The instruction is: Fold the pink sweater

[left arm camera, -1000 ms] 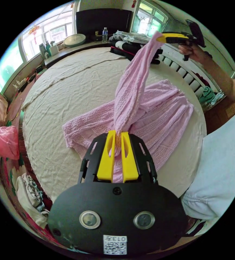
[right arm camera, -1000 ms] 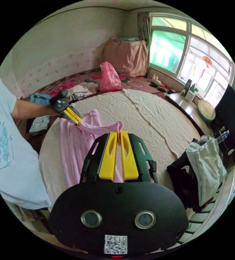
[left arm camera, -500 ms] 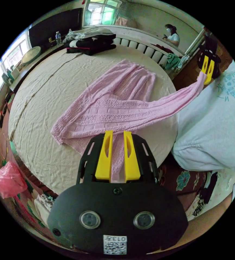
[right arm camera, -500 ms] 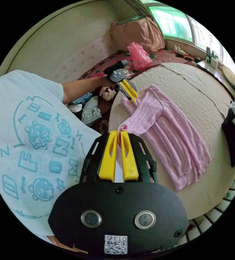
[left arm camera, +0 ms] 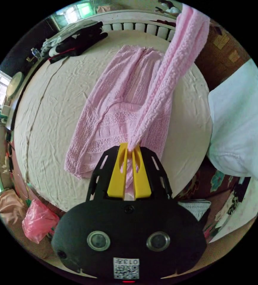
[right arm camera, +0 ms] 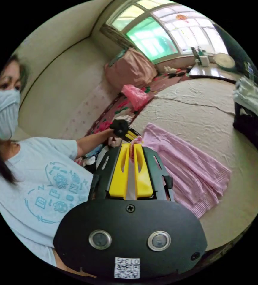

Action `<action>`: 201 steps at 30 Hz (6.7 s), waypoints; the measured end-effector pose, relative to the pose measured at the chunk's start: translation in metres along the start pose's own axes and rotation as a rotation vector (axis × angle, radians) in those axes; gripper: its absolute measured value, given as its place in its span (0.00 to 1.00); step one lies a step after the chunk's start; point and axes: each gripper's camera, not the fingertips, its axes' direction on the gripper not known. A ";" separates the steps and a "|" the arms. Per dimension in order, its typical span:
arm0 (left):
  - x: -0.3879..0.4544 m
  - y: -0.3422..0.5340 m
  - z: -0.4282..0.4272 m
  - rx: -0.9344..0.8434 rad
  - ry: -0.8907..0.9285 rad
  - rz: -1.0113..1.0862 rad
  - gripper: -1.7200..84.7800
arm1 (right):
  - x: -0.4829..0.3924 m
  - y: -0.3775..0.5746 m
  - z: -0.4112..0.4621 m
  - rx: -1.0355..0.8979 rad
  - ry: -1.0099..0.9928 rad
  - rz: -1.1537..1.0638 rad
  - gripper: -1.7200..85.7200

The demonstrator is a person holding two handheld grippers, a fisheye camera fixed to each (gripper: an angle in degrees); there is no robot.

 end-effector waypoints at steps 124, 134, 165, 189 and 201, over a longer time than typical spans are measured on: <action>0.195 0.226 -0.060 0.595 0.014 -1.185 0.04 | -0.113 -0.253 0.389 -0.374 0.273 -0.929 0.03; 0.260 0.070 -0.058 0.674 0.220 -0.690 0.04 | -0.043 -0.131 0.169 -0.106 0.399 -0.807 0.03; 0.340 -0.222 0.128 0.504 0.504 -0.066 0.08 | 0.156 0.131 -0.031 -0.002 0.605 0.046 0.12; 0.199 -0.130 0.160 0.431 -0.169 -0.615 0.03 | 0.148 0.159 -0.039 0.056 0.805 0.196 0.11; 0.159 -0.116 0.222 0.251 -0.030 -0.700 0.06 | 0.100 0.209 0.065 -0.132 0.519 0.105 0.06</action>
